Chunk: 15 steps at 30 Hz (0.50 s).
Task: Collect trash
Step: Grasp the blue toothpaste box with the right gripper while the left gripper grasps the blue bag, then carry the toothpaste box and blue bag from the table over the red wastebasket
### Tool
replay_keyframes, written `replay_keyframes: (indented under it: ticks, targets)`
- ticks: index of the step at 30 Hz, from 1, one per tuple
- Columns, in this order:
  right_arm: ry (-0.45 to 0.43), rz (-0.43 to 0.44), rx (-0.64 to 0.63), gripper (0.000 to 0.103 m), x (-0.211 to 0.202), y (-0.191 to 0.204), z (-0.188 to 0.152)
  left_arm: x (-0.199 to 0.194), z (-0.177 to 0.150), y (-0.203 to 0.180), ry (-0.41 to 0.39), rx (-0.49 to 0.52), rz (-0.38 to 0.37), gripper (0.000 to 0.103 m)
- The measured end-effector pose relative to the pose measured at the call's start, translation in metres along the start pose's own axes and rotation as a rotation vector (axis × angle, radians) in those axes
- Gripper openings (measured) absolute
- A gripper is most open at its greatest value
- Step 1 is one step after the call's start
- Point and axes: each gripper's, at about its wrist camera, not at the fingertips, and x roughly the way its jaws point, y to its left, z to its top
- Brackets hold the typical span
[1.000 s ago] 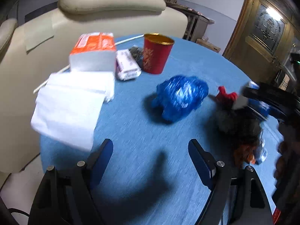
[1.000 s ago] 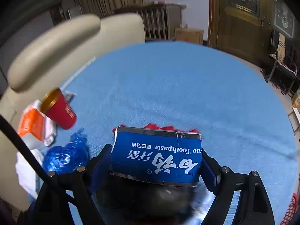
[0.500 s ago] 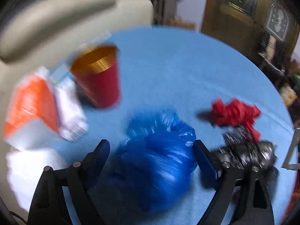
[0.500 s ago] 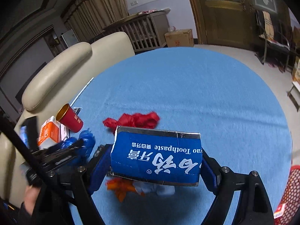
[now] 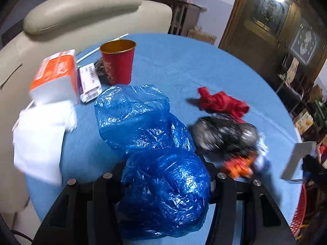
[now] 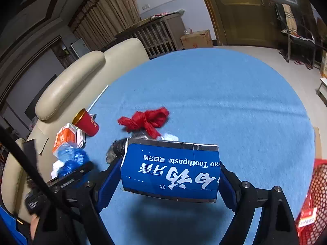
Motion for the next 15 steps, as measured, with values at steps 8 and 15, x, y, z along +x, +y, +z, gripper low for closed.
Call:
replay_keyframes:
  ticks: [8,15]
  targets:
    - [0.029,0.01,0.048,0.088,-0.009,-0.02,-0.026,-0.025,-0.036,-0.031,0.019,0.027,-0.035,0.057]
    - [-0.007,0.03,0.063,0.088,-0.036,-0.024,-0.037,-0.057,-0.056,-0.054,-0.011,0.082,-0.063,0.057]
